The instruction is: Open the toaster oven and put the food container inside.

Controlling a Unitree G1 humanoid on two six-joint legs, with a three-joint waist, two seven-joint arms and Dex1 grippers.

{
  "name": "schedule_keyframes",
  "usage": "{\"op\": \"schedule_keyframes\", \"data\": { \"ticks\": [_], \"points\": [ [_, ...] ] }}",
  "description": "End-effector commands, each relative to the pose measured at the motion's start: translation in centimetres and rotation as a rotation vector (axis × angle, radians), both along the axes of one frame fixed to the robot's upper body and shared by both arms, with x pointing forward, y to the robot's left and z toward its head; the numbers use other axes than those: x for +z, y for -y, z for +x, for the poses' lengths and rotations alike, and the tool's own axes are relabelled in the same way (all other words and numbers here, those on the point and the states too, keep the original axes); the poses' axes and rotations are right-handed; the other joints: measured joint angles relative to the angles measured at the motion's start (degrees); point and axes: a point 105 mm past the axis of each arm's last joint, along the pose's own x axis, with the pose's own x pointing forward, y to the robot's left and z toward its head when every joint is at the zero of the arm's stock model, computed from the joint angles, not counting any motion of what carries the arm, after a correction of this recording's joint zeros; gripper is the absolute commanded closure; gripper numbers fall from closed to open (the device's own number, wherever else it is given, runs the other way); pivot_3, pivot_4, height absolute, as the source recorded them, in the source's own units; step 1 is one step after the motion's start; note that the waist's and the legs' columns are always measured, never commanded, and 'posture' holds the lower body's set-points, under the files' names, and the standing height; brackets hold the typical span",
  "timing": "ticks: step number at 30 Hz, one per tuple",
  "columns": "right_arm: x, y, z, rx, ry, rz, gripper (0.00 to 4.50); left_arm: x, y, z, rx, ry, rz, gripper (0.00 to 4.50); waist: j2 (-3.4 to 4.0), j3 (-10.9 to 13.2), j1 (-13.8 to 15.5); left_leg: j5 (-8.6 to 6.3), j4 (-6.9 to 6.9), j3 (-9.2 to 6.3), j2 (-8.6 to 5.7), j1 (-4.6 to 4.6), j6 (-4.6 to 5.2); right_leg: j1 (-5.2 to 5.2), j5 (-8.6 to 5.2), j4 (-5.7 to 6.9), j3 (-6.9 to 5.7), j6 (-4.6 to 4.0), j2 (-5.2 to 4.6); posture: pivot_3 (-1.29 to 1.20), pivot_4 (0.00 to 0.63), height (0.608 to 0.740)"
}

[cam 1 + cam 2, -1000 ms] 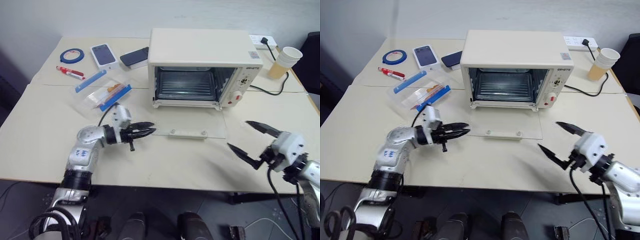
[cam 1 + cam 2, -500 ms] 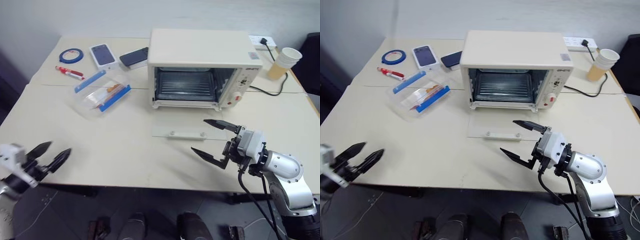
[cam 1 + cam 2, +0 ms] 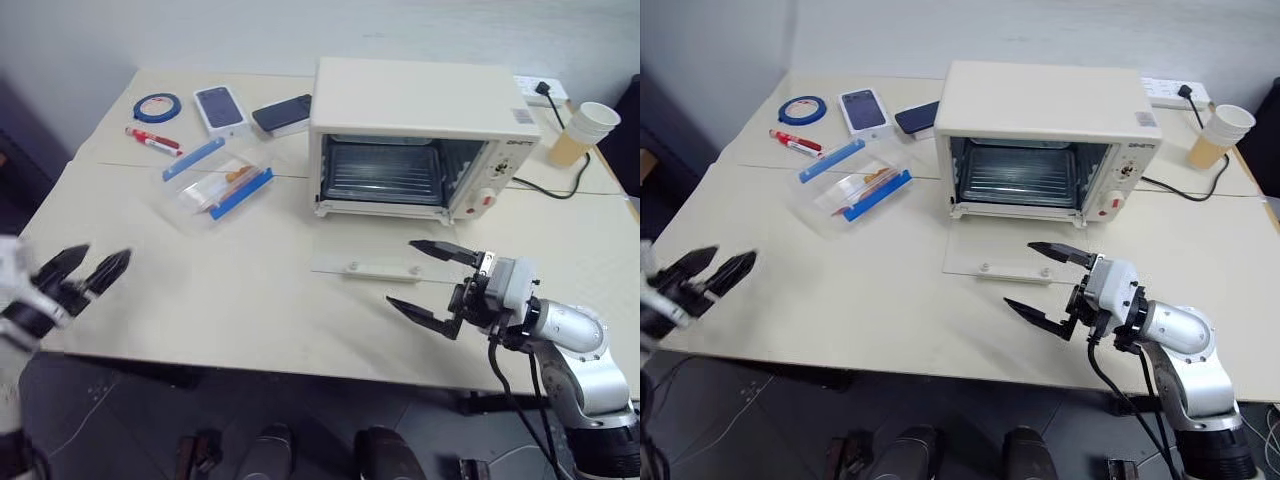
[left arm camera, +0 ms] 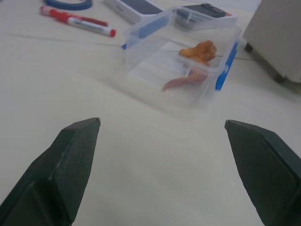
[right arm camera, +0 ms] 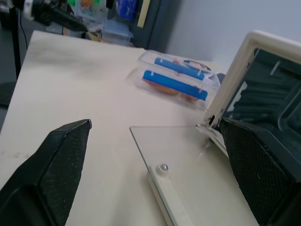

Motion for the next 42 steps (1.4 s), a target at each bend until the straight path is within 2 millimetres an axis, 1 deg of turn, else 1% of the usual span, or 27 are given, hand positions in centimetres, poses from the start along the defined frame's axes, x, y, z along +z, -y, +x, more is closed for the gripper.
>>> {"op": "schedule_keyframes", "data": {
  "ticks": [1,3,5,9,11,16,18,24,28,37,40,42],
  "points": [
    [1.4,1.3,-0.1,-0.046,0.054,0.021,0.0,1.0,0.0,3.0,0.127,-0.182,-0.077,0.02,-0.06,0.0,-0.2,0.02,0.04,-0.01,-0.02,-0.04,0.0,-0.04,0.0,0.06,-0.06,0.0,0.12,0.0,0.15,0.74],
    [1.8,1.5,-0.1,-0.064,0.05,0.064,0.0,1.9,0.5,4.7,0.154,-0.208,-0.112,0.02,-0.07,0.0,-0.9,0.01,-0.04,0.13,-0.05,0.04,0.01,-0.04,0.0,0.32,-0.11,0.01,0.15,0.0,0.15,0.74],
    [2.2,1.3,-0.1,-0.067,0.05,0.104,0.0,2.4,0.7,5.9,0.185,-0.23,-0.131,0.02,-0.07,0.0,-1.9,0.01,-0.06,0.28,-0.07,-0.02,0.01,-0.15,0.02,0.37,-0.26,0.04,0.2,0.0,0.15,0.74],
    [2.2,0.4,-0.4,-0.054,0.042,0.129,0.0,2.4,1.0,7.9,0.241,-0.304,-0.183,0.02,-0.07,0.0,-3.0,0.01,-0.05,0.26,-0.04,-0.03,0.01,-0.2,0.02,0.37,-0.34,0.04,0.25,0.0,0.15,0.74],
    [2.1,0.0,-0.6,-0.049,0.032,0.14,0.0,2.5,0.9,8.8,0.272,-0.324,-0.169,0.02,-0.09,0.0,-2.9,0.01,-0.04,0.3,-0.04,-0.04,0.0,-0.27,0.01,0.47,-0.31,0.04,0.26,0.0,0.15,0.74],
    [1.7,-0.3,-0.8,-0.058,0.02,0.154,0.0,1.9,1.5,10.2,0.275,-0.419,-0.143,0.02,-0.1,0.0,-2.6,0.02,0.06,0.29,-0.11,-0.12,-0.01,-0.36,0.02,0.51,-0.33,0.04,0.23,0.0,0.15,0.74],
    [1.5,-0.4,-0.9,-0.064,0.016,0.158,0.0,1.9,1.8,10.7,0.268,-0.427,-0.174,0.02,-0.1,0.0,-2.6,0.02,0.08,0.29,-0.14,-0.13,-0.01,-0.38,0.02,0.53,-0.31,0.04,0.21,0.0,0.15,0.74],
    [0.8,-0.5,-1.2,-0.072,-0.005,0.163,0.0,1.5,1.8,11.6,0.295,-0.445,-0.187,0.02,-0.1,0.0,-2.7,0.02,0.11,0.34,-0.14,-0.24,-0.01,-0.59,0.02,0.62,-0.31,0.04,0.19,0.0,0.15,0.74],
    [0.5,-0.6,-1.3,-0.072,-0.012,0.161,0.0,1.4,1.9,11.9,0.289,-0.449,-0.171,0.02,-0.12,0.0,-2.7,0.02,0.12,0.52,-0.15,-0.29,-0.01,-0.82,0.02,1.03,-0.38,0.04,0.13,0.0,0.15,0.74],
    [0.2,-0.4,-1.2,-0.085,-0.015,0.154,0.0,2.0,1.1,11.8,0.313,-0.434,-0.154,0.02,-0.13,0.0,-2.7,0.02,0.21,0.54,-0.15,-0.32,-0.01,-0.88,0.02,1.13,-0.41,0.04,0.1,0.0,0.15,0.74],
    [0.2,-0.3,-1.0,-0.088,-0.015,0.153,0.0,2.0,1.1,11.8,0.308,-0.43,-0.153,0.02,-0.13,0.0,-2.7,0.02,0.22,0.54,-0.15,-0.32,-0.01,-0.89,0.02,1.16,-0.42,0.04,0.11,0.0,0.15,0.74],
    [0.2,-0.3,-1.0,-0.087,-0.013,0.151,0.0,1.9,1.2,11.8,0.304,-0.431,-0.148,0.37,-0.13,0.0,-2.7,0.02,0.24,0.54,-0.15,-0.32,-0.01,-0.89,0.02,1.17,-0.42,0.04,0.1,0.0,0.15,0.74]
  ]
}}
